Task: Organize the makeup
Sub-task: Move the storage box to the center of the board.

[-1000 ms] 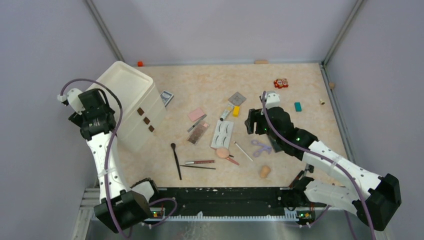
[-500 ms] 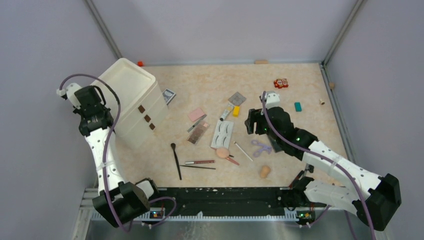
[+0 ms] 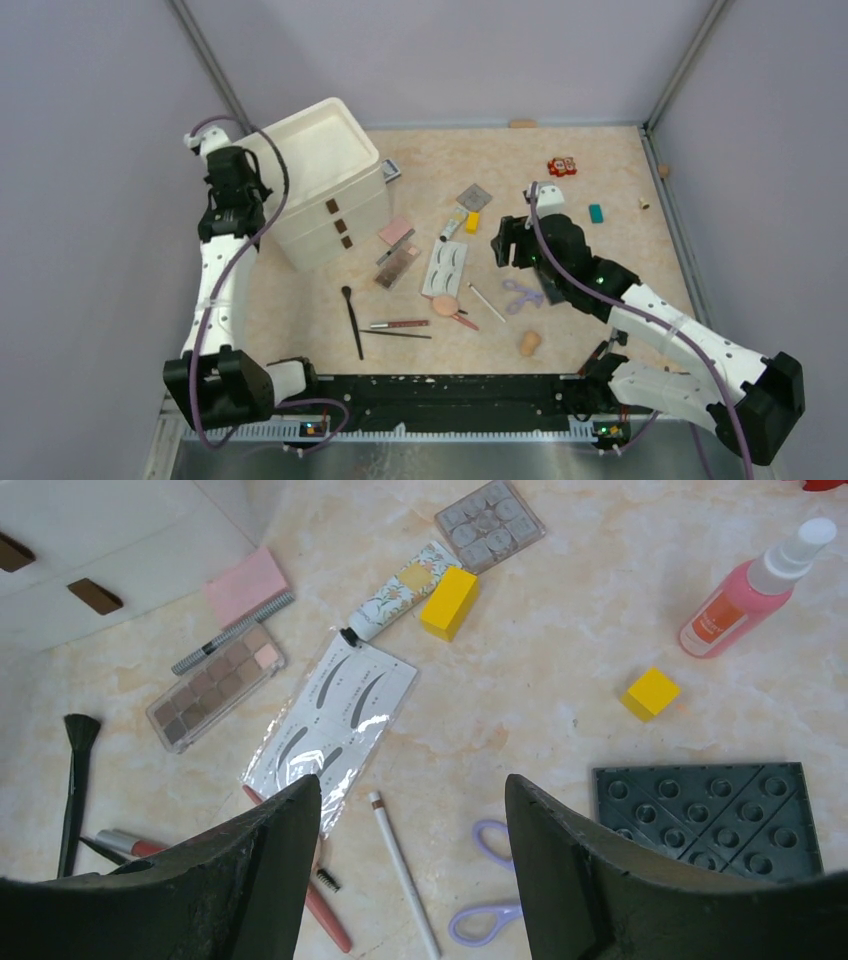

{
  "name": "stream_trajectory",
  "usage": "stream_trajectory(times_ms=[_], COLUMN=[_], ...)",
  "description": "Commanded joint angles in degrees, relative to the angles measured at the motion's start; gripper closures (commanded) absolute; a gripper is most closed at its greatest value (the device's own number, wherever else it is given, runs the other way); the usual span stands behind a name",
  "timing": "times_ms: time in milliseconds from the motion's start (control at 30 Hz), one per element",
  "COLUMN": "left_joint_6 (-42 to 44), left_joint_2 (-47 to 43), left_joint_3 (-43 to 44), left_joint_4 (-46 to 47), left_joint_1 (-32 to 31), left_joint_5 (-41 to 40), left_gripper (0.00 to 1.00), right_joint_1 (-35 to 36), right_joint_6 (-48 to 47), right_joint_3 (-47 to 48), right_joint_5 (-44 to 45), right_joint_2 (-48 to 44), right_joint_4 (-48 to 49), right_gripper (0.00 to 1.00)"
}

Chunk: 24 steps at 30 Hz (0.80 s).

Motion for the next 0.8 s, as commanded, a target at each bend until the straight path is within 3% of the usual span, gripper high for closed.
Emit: stream_trajectory(times_ms=[0, 200, 400, 533, 767], left_joint_6=[-5.1, -4.4, -1.2, -1.2, 0.0], left_joint_2=[6.3, 14.8, 20.8, 21.8, 19.9], left_joint_3=[0.7, 7.3, 10.8, 10.9, 12.8], left_joint_4=[-0.3, 1.9, 3.6, 4.0, 1.5], left_joint_1=[-6.7, -10.7, -19.6, -20.5, -20.5], left_joint_5=[8.7, 10.8, 8.9, 7.1, 6.7], left_gripper=[0.91, 0.93, 0.89, 0.79, 0.52], right_joint_1=[-0.6, -0.6, -0.6, -0.6, -0.6], right_joint_6=[0.5, 0.2, 0.7, 1.1, 1.8], right_joint_3=[0.2, 0.2, -0.4, -0.7, -1.6], right_joint_5=[1.8, 3.6, 3.9, 4.5, 5.4], right_joint_2=[-2.0, -3.2, -3.4, -3.6, -3.2], right_joint_4=[-0.2, -1.4, -1.6, -2.0, -0.8], right_gripper=[0.33, 0.33, 0.33, 0.33, 0.33])
